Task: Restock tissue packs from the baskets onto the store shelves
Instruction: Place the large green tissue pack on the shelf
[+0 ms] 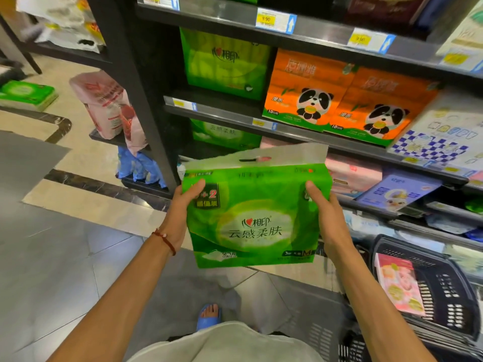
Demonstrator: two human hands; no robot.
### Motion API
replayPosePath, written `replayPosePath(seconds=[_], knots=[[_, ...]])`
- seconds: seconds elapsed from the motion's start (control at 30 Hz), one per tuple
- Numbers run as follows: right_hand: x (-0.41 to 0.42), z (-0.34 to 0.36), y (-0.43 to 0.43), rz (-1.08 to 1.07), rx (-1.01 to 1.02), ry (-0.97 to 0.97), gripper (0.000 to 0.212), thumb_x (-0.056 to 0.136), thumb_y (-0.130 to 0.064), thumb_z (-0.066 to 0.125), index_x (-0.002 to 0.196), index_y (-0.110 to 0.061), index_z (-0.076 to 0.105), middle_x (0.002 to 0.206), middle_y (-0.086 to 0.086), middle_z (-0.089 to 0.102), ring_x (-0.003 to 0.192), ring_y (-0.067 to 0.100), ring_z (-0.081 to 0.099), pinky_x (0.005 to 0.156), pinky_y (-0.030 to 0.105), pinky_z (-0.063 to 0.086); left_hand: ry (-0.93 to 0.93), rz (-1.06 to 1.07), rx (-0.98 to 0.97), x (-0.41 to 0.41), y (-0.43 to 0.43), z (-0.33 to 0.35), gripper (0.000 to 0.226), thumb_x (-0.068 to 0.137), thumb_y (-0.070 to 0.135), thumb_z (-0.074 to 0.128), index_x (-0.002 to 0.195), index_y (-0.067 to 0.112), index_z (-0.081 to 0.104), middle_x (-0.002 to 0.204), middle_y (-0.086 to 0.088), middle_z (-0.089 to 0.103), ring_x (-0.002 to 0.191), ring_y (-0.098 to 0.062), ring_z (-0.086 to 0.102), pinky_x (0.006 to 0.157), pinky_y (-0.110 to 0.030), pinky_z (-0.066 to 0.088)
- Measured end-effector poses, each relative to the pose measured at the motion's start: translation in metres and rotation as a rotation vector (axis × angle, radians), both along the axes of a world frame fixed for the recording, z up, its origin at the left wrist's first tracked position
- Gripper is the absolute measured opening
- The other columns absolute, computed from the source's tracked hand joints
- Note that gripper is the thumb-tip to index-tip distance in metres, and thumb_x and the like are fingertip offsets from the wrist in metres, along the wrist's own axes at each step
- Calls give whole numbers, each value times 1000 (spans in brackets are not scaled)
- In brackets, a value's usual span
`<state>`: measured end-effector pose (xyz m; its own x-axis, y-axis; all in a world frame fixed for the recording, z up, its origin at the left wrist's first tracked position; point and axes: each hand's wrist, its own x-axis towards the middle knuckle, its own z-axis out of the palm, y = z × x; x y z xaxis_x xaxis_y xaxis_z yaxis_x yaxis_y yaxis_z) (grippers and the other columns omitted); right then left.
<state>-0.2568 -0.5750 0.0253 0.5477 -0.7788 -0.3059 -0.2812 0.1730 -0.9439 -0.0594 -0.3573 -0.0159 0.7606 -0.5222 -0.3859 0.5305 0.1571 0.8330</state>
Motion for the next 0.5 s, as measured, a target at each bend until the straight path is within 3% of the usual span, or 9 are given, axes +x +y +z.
replayPosePath(seconds=[0.07,0.1,0.13,0.2,0.3,0.43,0.5], knots=[[2,3,5,19,-7,9,71,62,-90,69,121,-50,63,133,-11,70,124,19,65,110,49,49,9,35,98,4,3,-3,66,79,41,82,135,18,58,113,-3,76,94,-16,76,67,-31,61],[3,2,5,12,-4,27,81,59,-94,70,125,-48,63,134,-8,70,123,20,66,106,48,51,6,59,146,6,5,-4,59,80,44,81,130,22,58,112,-2,75,95,-16,76,69,-33,61],[3,-1,5,-7,2,49,95,55,-97,70,132,-42,63,134,-5,71,121,20,68,101,46,53,-3,73,187,8,7,-3,61,77,51,82,126,25,58,111,-2,75,99,-19,75,77,-39,62],[6,-3,5,-29,20,94,116,50,-101,70,139,-27,63,130,-1,74,115,21,72,91,42,56,-28,57,248,14,14,-1,85,61,71,83,127,23,59,116,-6,75,107,-26,73,94,-54,58],[12,0,8,-30,48,145,120,47,-105,66,134,-22,66,124,0,76,111,22,73,91,43,56,-41,-10,273,27,27,8,93,61,78,75,131,17,61,117,-8,75,103,-25,74,88,-49,59],[21,7,21,-37,43,152,113,50,-104,64,129,-24,70,118,2,79,105,24,76,92,44,57,-52,-97,279,41,39,17,37,95,47,64,108,13,69,92,-9,74,78,-22,68,71,-32,52],[25,12,30,-40,35,145,94,64,-99,62,122,-26,74,114,0,80,102,21,76,91,42,56,-76,-53,264,44,42,15,24,99,34,61,103,12,68,88,-12,70,73,-22,66,65,-29,50]])
